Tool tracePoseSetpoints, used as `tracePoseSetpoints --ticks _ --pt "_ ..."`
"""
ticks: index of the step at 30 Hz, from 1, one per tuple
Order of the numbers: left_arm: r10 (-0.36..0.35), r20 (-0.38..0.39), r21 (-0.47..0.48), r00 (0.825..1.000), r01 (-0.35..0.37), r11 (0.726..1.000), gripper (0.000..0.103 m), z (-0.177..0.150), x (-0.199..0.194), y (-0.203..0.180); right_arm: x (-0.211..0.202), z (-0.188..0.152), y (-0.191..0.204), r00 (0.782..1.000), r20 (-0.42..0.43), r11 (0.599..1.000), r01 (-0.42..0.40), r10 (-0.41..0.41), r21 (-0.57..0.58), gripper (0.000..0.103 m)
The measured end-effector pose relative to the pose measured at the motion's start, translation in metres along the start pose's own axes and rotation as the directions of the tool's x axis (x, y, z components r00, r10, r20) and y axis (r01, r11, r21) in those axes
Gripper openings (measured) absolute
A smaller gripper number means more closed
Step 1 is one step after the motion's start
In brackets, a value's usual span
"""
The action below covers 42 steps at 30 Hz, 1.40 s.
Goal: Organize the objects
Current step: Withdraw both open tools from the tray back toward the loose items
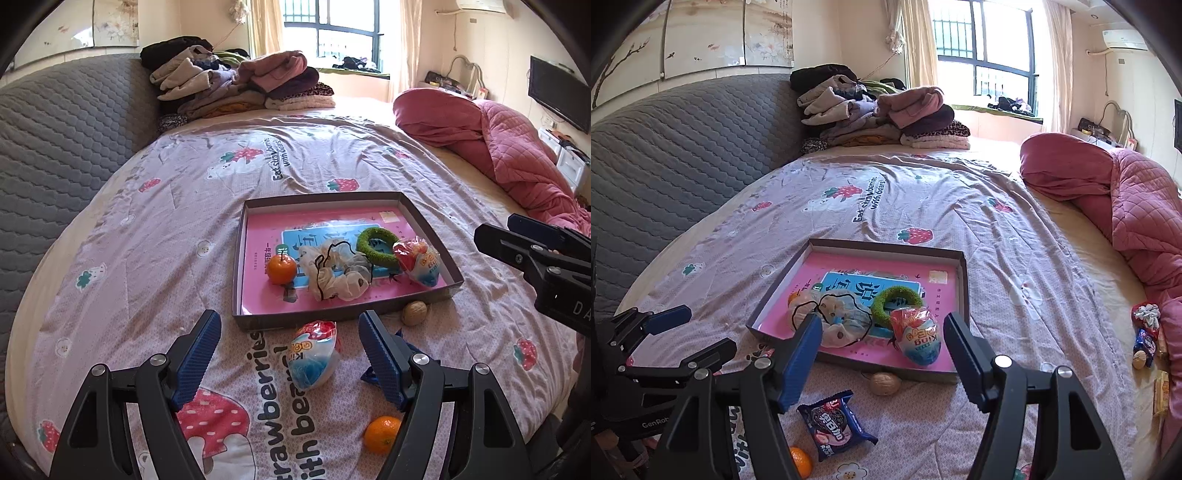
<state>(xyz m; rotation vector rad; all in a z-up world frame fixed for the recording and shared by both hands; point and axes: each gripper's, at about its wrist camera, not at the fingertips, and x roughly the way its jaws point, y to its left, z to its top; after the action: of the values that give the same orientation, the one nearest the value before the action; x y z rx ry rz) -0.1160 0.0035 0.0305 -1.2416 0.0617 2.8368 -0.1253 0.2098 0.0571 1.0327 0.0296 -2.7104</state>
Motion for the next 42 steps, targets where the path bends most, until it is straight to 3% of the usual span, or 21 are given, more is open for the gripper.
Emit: tracePoseSetpoints --ticks 5,12,21,42 --pt "-0.005 -0.002 -0.001 1.0 0.005 1.0 0.078 -0.013 -0.005 0.001 -0.003 -0.007 0.0 0.999 -0.013 1.0 -0.029 0.029 -0.002 0.068" --pt "-0.008 -0.022 0.022 1.0 0.008 1.0 0.078 -0.036 -0.008 -0.009 -0.009 -0.017 -0.002 1.0 -0.019 1.0 0.016 -0.017 -0.025 0.068" --pt "-0.012 -0.033 0.05 0.999 0.014 0.999 0.078 -0.059 -0.016 -0.017 -0.016 -0.033 0.003 1.0 -0.029 0.998 -0.009 0.007 -0.068 0.068" --pt "-0.02 -0.045 0.061 0.999 0.022 0.998 0.078 -0.079 -0.025 -0.027 -0.019 -0.068 0.012 0.997 -0.073 0.995 0.014 -0.022 -0.103 0.069"
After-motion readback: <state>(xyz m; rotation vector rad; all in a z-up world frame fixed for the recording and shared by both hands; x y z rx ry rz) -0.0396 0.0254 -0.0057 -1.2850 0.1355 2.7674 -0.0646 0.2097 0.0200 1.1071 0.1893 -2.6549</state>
